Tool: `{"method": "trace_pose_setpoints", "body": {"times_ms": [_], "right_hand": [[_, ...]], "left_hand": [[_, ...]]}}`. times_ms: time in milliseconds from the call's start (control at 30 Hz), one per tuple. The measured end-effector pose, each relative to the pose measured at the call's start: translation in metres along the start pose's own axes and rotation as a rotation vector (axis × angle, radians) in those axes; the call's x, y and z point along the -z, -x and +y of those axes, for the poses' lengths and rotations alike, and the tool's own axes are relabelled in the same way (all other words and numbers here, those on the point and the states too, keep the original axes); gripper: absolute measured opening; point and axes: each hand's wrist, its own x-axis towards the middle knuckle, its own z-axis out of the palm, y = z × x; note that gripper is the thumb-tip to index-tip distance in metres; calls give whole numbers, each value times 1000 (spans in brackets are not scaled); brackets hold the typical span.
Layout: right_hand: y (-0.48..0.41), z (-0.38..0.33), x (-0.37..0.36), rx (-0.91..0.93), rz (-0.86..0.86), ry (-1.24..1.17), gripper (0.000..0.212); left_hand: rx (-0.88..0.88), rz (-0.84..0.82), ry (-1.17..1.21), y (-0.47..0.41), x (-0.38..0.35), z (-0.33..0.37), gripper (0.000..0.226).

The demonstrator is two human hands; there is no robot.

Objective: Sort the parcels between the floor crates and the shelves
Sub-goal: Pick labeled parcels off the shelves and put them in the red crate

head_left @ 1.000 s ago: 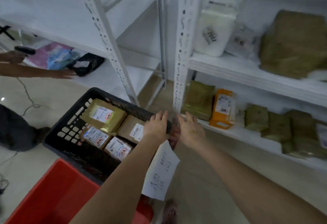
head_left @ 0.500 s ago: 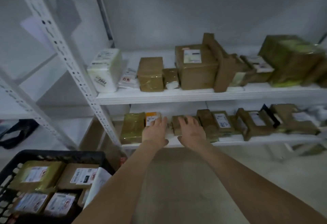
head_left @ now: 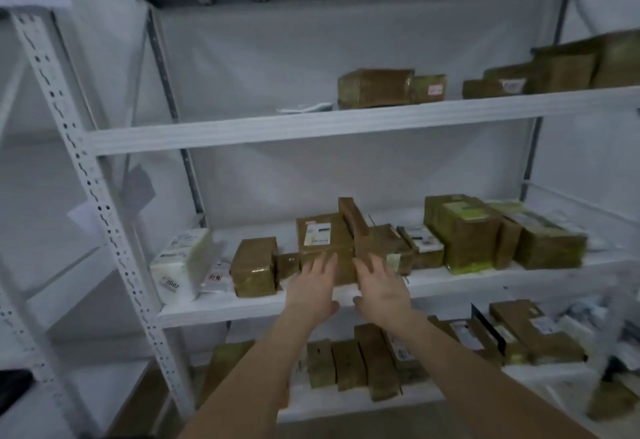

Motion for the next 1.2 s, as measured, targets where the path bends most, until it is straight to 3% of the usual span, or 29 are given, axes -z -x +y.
{"method": "trace_pose_setpoints", "body": {"times_ms": [200,533,633,933,1200], "right_hand": [[-22,3,51,11,121,12,72],[-54,39,95,-105,235,48,58],[-52,66,98,-180,223,69,63],[-37,179,101,-353,210,100,67],[-25,344,108,-418,231,53,60]], "left_hand": [[-51,123,-22,-35,46,5,79],[-171,190,-1,-104,66,31,78],[-230,180,9,-125,59,54,75],[-381,90,113,-169,30,169,83],[-450,61,119,-214,-6,333,79]]}}
